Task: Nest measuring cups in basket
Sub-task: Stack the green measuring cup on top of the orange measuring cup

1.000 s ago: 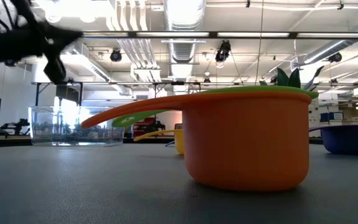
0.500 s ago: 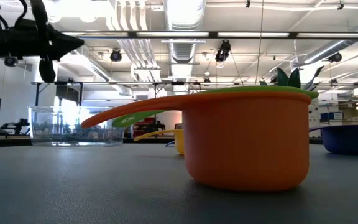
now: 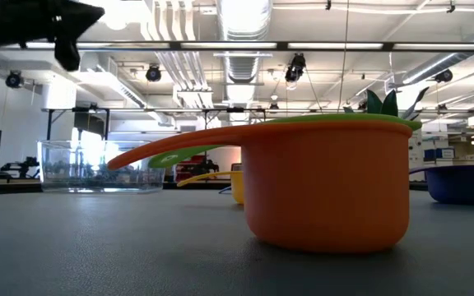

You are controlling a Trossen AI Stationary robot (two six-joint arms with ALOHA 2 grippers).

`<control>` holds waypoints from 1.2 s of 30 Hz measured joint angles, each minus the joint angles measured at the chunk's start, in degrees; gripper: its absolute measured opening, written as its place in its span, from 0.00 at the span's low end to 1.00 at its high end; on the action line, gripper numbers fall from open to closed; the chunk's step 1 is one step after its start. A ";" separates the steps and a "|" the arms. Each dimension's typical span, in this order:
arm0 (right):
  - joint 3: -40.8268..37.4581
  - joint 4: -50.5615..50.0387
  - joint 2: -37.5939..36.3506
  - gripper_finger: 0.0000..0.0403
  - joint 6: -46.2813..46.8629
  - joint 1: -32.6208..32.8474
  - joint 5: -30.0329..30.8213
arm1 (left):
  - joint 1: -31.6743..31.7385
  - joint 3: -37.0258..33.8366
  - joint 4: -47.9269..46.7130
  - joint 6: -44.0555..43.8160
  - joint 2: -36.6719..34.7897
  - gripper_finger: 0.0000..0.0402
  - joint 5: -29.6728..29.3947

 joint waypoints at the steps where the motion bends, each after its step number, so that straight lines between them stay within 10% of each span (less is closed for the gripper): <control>1: 0.00 0.00 0.00 0.29 -0.20 -0.09 0.13 | -0.01 1.48 -0.11 0.46 1.35 0.00 1.64; 20: 0.00 -0.26 0.00 0.29 -0.13 -0.37 1.40 | -14.55 23.85 -6.64 16.00 39.29 0.00 10.83; 36: 0.00 -0.29 0.00 0.29 0.44 0.39 1.34 | -43.52 44.69 -29.77 30.82 60.22 0.00 -22.54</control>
